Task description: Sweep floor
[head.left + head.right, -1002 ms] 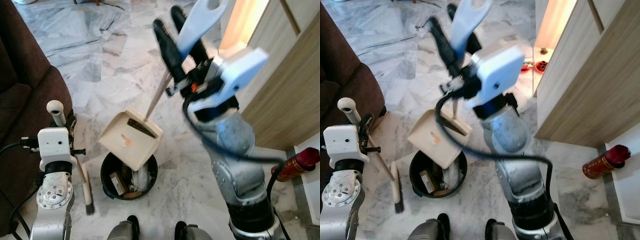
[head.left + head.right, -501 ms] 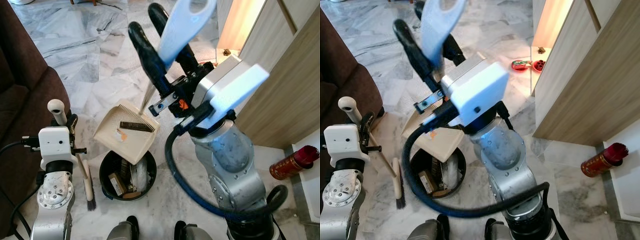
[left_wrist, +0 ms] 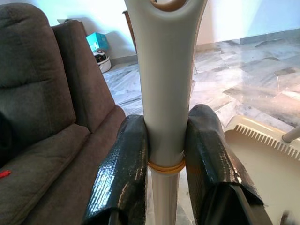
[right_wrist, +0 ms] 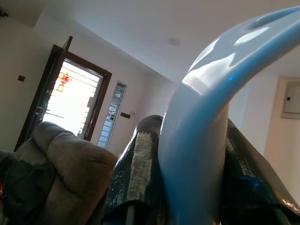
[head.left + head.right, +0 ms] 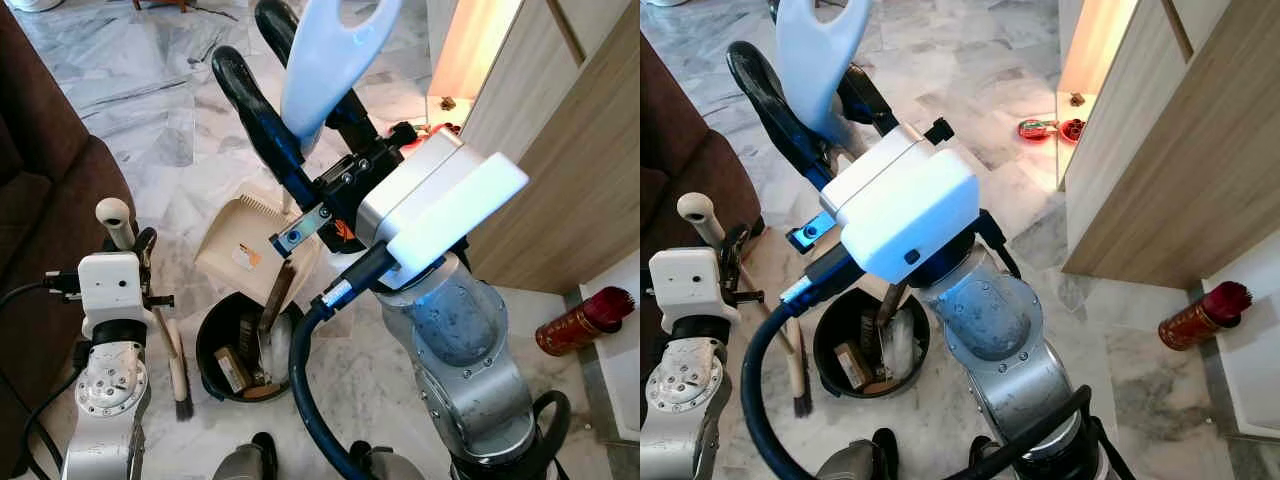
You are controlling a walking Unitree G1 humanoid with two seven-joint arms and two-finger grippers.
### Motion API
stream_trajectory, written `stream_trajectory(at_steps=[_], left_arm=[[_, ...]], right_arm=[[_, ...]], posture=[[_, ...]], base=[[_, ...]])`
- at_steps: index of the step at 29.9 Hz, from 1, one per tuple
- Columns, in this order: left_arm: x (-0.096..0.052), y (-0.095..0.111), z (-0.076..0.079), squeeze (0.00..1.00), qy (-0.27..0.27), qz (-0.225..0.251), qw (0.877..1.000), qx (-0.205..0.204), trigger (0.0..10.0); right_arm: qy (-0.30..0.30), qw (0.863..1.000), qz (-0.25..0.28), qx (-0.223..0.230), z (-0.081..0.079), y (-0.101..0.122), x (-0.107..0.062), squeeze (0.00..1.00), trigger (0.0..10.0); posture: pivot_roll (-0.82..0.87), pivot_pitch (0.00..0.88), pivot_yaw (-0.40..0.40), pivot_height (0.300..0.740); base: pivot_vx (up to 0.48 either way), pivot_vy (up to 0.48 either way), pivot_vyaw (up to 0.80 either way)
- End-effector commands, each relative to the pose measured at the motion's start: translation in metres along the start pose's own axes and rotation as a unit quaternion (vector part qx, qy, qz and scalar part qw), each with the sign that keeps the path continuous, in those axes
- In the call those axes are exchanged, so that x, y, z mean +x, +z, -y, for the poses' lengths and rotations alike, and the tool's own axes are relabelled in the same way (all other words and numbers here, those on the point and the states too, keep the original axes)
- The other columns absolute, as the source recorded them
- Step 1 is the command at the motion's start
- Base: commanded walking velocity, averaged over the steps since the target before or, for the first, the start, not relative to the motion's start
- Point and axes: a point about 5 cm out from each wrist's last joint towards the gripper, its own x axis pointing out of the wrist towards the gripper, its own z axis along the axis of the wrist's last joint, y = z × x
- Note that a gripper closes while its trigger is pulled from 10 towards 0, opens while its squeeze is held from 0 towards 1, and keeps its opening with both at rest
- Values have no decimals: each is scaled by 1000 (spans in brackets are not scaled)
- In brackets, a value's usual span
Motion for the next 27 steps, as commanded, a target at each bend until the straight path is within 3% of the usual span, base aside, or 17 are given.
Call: stream_trajectory(at_steps=[1,6,9,12,14,15,16,18,19,23,27], left_arm=[[2,4,-3,0,3,18,1000,13,10000],[2,4,-3,0,2,19,1000,11,10000],[2,4,-3,0,2,18,1000,11,10000],[2,4,-3,0,2,18,1000,11,10000],[1,4,-2,0,2,18,1000,10,10000],[1,4,-2,0,2,18,1000,10,10000],[1,4,-2,0,2,18,1000,10,10000],[1,4,-2,0,1,19,1000,9,10000],[1,4,-2,0,-1,19,1000,8,10000],[0,4,0,0,-5,19,1000,5,10000],[-1,5,0,0,-6,20,1000,5,10000]], right_arm=[[6,998,56,-12,0,21,0,0,10000],[2,999,48,-12,1,19,-1,0,10000],[-32,999,10,-22,9,6,-2,0,10000],[-103,993,-59,7,29,-17,-6,0,10000],[-158,984,-84,-15,52,-29,-12,0,10000],[-158,984,-84,-15,52,-29,-12,0,10000],[-195,973,-110,-46,73,-40,-17,0,10000],[-216,965,-130,-78,86,-47,-22,0,10000],[-226,954,-166,-108,96,-60,-30,0,10000],[-240,933,-228,-143,110,-86,-50,0,10000],[-266,922,-243,-146,122,-95,-59,0,10000]], posture=[[-19,267,2,740],[-20,267,1,740],[-18,266,1,740],[-18,266,1,740],[-17,263,-1,740],[-17,263,-1,740],[-19,260,-1,740],[-21,256,-1,740],[-20,256,-1,740],[-16,252,0,740],[-5,252,0,740]], base=[[0,0,0],[0,0,0],[0,0,0],[0,0,0],[0,0,0],[0,0,0],[0,0,0],[0,0,0],[0,0,0],[0,0,0],[0,0,0]])
